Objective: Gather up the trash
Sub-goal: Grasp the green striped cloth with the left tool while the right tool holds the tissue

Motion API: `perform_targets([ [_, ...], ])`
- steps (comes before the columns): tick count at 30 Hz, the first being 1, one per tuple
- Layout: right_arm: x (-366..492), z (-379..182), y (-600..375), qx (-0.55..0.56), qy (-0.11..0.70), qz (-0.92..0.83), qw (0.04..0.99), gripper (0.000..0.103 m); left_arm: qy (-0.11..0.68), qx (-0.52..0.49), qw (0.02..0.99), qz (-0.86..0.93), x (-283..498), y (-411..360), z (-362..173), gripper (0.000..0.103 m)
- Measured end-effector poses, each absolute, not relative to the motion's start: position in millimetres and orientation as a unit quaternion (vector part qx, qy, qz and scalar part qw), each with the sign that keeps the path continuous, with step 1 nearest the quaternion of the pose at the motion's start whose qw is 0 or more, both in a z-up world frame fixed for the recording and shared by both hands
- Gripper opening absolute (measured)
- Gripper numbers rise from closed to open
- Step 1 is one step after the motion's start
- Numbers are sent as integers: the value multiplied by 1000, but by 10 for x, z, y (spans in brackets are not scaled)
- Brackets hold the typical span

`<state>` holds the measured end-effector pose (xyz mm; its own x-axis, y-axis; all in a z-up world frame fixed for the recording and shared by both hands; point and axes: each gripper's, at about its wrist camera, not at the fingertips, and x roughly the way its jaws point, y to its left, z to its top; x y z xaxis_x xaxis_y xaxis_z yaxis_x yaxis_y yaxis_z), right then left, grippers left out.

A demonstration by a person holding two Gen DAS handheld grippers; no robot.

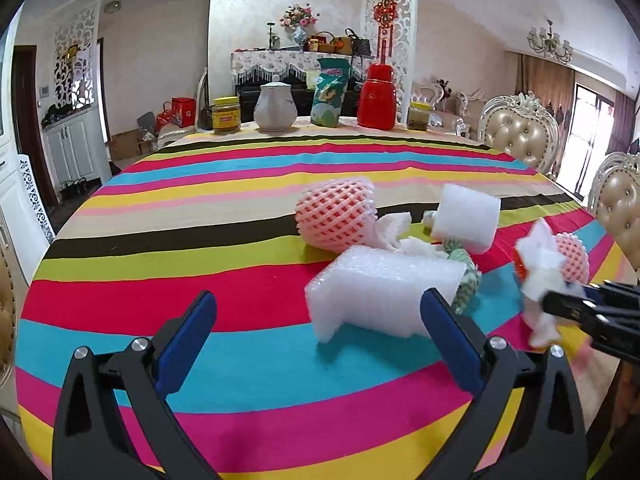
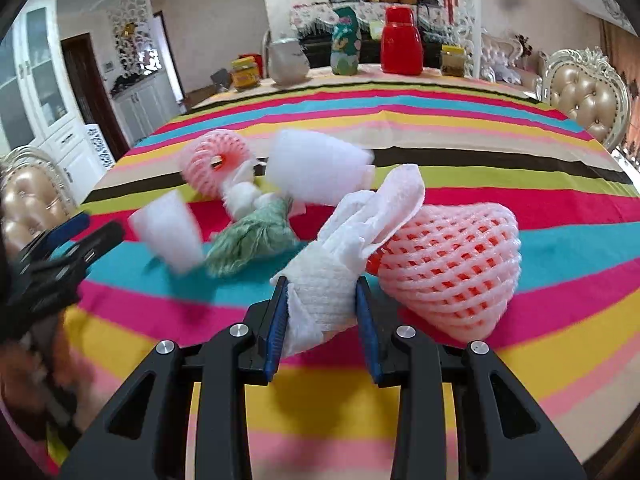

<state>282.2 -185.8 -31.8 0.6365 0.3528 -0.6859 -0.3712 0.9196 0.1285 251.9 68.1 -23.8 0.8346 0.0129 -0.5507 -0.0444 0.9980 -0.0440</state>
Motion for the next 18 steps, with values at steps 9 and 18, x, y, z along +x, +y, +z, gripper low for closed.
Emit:
perform_targets([
  [9,2650,-399,-2118,20,346,185,920,33,273,-25,961,-37,2458,493,-177,98],
  [18,2624,-362,-2290,30,327,146,933,33,311,-14,943,-121,2571,-115,-110,74],
])
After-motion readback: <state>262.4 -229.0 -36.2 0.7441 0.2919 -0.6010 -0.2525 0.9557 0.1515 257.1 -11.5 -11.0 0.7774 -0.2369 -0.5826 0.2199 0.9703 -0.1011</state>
